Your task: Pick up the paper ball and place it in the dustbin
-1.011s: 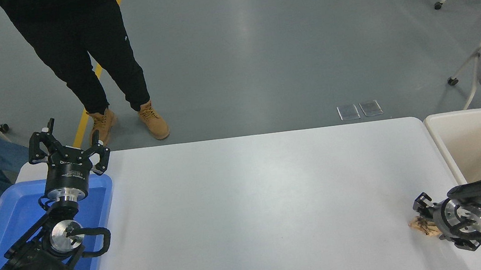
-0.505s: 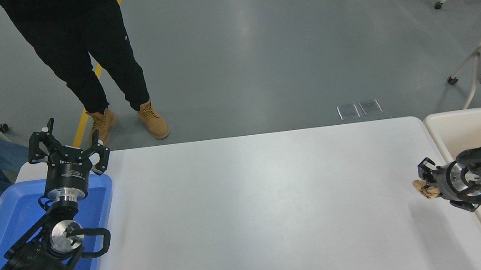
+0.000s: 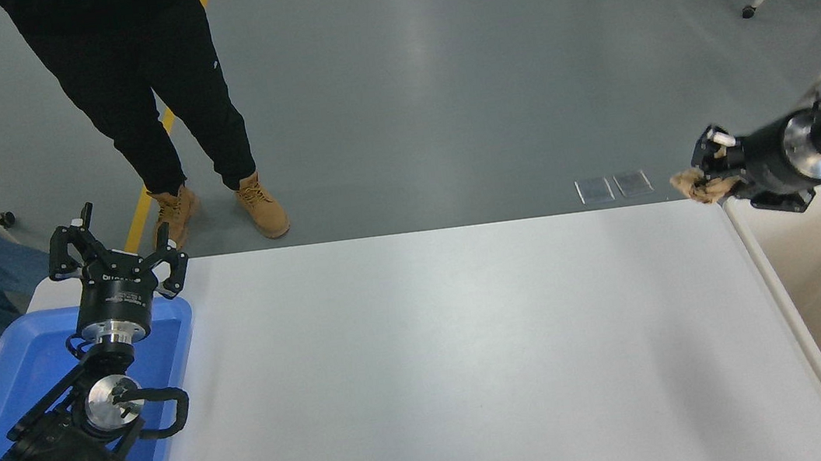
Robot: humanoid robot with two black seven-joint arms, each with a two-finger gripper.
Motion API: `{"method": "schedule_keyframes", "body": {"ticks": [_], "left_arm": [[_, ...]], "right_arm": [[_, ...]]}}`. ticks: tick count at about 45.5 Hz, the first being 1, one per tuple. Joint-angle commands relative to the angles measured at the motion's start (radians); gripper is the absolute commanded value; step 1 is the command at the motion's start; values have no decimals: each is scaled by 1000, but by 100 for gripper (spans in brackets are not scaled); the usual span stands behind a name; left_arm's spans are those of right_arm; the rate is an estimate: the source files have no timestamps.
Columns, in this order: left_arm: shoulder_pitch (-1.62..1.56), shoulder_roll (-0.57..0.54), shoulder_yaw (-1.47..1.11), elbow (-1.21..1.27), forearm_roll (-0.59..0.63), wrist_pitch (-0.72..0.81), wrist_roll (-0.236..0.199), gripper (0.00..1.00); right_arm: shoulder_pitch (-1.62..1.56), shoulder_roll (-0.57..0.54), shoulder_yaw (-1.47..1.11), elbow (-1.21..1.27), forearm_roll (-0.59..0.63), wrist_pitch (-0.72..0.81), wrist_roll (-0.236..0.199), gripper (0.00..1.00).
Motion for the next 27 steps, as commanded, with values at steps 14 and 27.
{"method": "schedule_keyframes", "body": {"ticks": [14, 27], "left_arm": [[0, 0, 0, 0, 0, 0, 0, 99], [0, 0, 0, 0, 0, 0, 0, 99]], "right_arm": [[159, -15, -53, -6, -6, 12, 0, 0], [-120, -50, -68, -280, 0, -62, 0, 0]]}}
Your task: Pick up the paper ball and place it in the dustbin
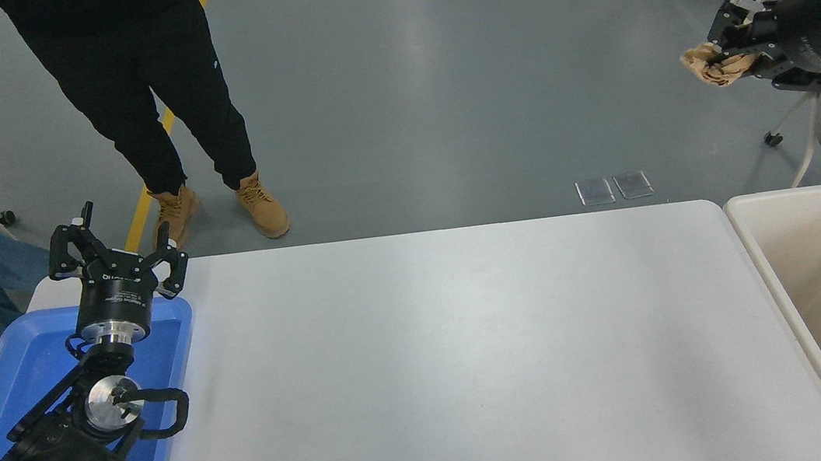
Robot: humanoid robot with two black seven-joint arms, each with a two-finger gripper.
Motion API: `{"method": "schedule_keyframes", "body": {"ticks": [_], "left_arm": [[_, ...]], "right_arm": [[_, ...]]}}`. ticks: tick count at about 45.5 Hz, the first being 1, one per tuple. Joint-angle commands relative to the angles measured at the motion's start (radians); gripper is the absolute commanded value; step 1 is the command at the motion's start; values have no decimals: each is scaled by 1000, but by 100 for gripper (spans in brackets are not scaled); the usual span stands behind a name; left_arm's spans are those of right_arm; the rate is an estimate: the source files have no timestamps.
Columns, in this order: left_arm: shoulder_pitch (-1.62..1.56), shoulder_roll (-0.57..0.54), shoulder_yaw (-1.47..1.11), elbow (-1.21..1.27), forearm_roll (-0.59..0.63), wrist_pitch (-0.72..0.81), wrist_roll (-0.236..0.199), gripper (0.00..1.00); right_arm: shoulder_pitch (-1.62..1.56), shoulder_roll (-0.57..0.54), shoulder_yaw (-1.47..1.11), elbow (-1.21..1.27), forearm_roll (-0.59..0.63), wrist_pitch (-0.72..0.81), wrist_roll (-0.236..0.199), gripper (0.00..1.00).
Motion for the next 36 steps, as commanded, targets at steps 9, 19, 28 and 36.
{"method": "schedule_keyframes", "body": {"ticks": [9, 19, 28, 36], "left_arm": [[0, 0, 0, 0, 0, 0, 0, 99], [0, 0, 0, 0, 0, 0, 0, 99], [0, 0, 0, 0, 0, 0, 0, 99], [0, 0, 0, 0, 0, 0, 0, 99]], "right_arm": [[-499, -24, 61, -474, 35, -149, 0, 0], [-877, 36, 269, -690, 121, -298, 5, 0], [-1109, 151, 421, -825, 121, -375, 5, 0], [-1215, 226, 431, -882, 121, -393, 8, 0]]}}
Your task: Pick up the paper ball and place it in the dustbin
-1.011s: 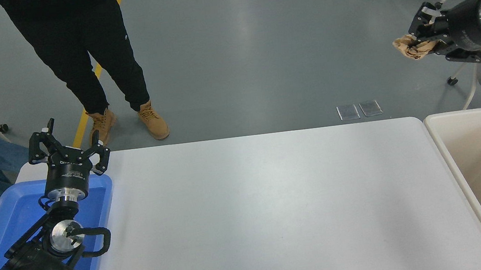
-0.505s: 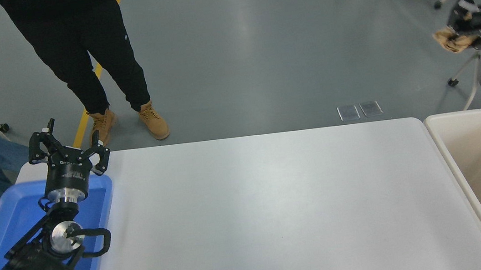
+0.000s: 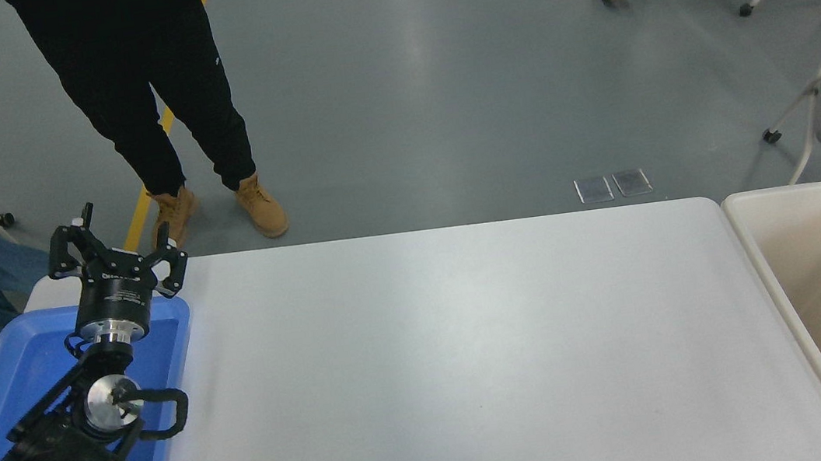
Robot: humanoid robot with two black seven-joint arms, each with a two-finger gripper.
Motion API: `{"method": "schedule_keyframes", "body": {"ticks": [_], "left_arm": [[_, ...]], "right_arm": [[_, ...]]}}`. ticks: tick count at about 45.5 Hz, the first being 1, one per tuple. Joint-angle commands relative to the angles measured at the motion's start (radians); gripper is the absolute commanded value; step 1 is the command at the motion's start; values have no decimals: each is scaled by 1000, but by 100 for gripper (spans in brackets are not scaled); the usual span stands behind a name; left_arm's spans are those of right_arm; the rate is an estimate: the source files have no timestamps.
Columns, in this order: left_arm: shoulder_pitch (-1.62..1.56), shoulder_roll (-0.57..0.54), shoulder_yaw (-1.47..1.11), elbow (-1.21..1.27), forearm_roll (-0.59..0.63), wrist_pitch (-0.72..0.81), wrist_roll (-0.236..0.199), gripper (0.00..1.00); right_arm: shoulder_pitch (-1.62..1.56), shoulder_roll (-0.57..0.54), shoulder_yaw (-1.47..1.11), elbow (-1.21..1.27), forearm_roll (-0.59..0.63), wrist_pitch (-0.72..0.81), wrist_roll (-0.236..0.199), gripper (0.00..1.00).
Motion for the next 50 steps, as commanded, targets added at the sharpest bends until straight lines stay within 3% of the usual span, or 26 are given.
{"method": "schedule_keyframes", "body": {"ticks": [1, 11, 12, 15, 16, 17, 33, 45, 50], "left_arm": [[0, 0, 0, 0, 0, 0, 0, 99], [0, 0, 0, 0, 0, 0, 0, 99], [0, 0, 0, 0, 0, 0, 0, 99], [0, 0, 0, 0, 0, 0, 0, 99], [0, 0, 0, 0, 0, 0, 0, 99], [0, 0, 0, 0, 0, 0, 0, 99], [0, 0, 0, 0, 0, 0, 0, 99], [0, 0, -2, 0, 0, 0, 0, 99], [0, 0, 0, 0, 0, 0, 0, 99]], "right_arm": [[-216, 105, 78, -124, 10, -58, 3, 0], [-276, 162, 78, -164, 10, -68, 5, 2], [-276, 162, 76, -164, 10, -68, 5, 19], [-276, 162, 68, -164, 7, -68, 5, 81], [-278, 162, 67, -164, 1, -68, 6, 96], [-276, 162, 67, -164, 1, -66, 5, 100], [-232, 156, 42, -145, 2, -52, 5, 100], [99, 137, -258, -3, -4, -51, 5, 100], [221, 189, -287, 37, -8, -35, 5, 100]]}}
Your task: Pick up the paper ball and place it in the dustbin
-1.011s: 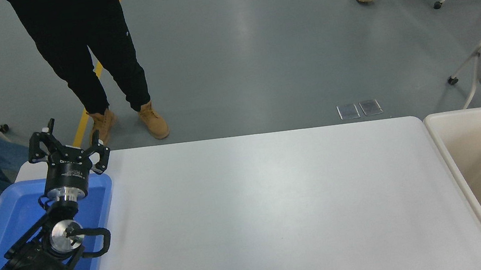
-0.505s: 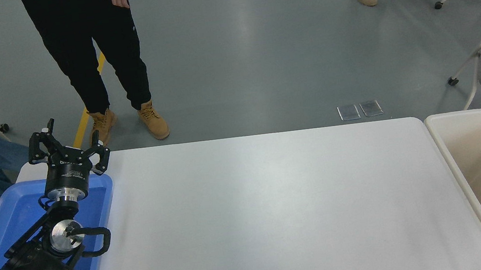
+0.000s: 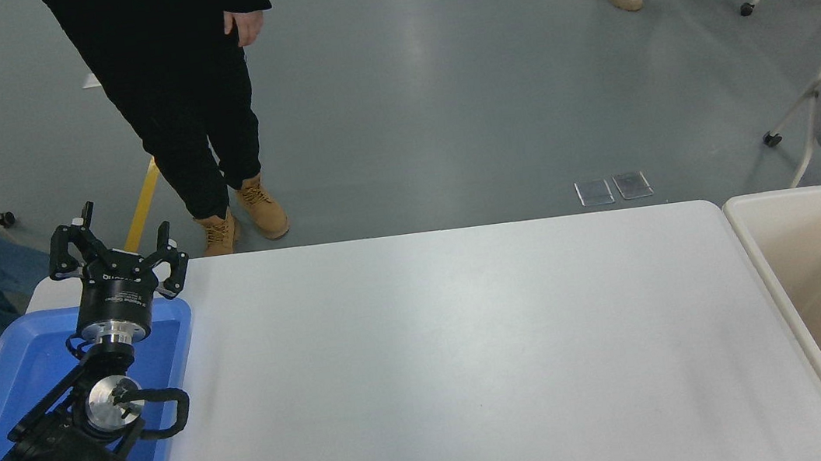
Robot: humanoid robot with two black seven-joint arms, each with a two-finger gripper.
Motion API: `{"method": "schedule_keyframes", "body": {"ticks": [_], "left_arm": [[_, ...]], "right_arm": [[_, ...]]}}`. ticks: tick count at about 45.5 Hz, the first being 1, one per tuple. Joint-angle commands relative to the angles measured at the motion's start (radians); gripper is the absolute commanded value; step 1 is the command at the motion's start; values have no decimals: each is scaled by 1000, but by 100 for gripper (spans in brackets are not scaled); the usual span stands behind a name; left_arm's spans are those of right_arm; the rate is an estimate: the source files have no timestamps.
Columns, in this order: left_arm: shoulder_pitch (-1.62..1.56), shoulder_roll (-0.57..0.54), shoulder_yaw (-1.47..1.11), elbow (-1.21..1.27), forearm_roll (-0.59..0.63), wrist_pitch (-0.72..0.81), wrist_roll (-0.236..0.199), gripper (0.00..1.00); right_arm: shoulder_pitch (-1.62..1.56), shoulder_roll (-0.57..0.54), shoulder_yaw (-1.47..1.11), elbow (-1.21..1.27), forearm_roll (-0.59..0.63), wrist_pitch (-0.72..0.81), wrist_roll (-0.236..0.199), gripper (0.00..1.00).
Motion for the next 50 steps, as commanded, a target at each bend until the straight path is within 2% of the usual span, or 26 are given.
{"method": "schedule_keyframes", "body": {"ticks": [1, 10, 19, 30, 33, 39, 46, 50], "left_arm": [[0, 0, 1, 0, 0, 0, 0, 99], [0, 0, 1, 0, 0, 0, 0, 99], [0, 0, 1, 0, 0, 0, 1, 99], [0, 0, 1, 0, 0, 0, 0, 99], [0, 0, 1, 0, 0, 0, 0, 99], [0, 0, 1, 0, 0, 0, 0, 99], [0, -2, 1, 0, 0, 0, 0, 99], [0, 0, 1, 0, 0, 0, 0, 99]], "right_arm": [[270, 68, -142, 105, -6, 25, 0, 100], [466, 212, -185, 247, -8, 97, -6, 100], [646, 361, -297, 476, -8, 103, -9, 100], [853, 374, -296, 717, -5, 132, -54, 100], [899, 372, -297, 749, -6, 206, -54, 100], [987, 358, -289, 766, -8, 448, -52, 100], [1108, 285, -256, 827, -8, 789, -52, 100], [1161, 234, -230, 882, -8, 921, -52, 100]]}}
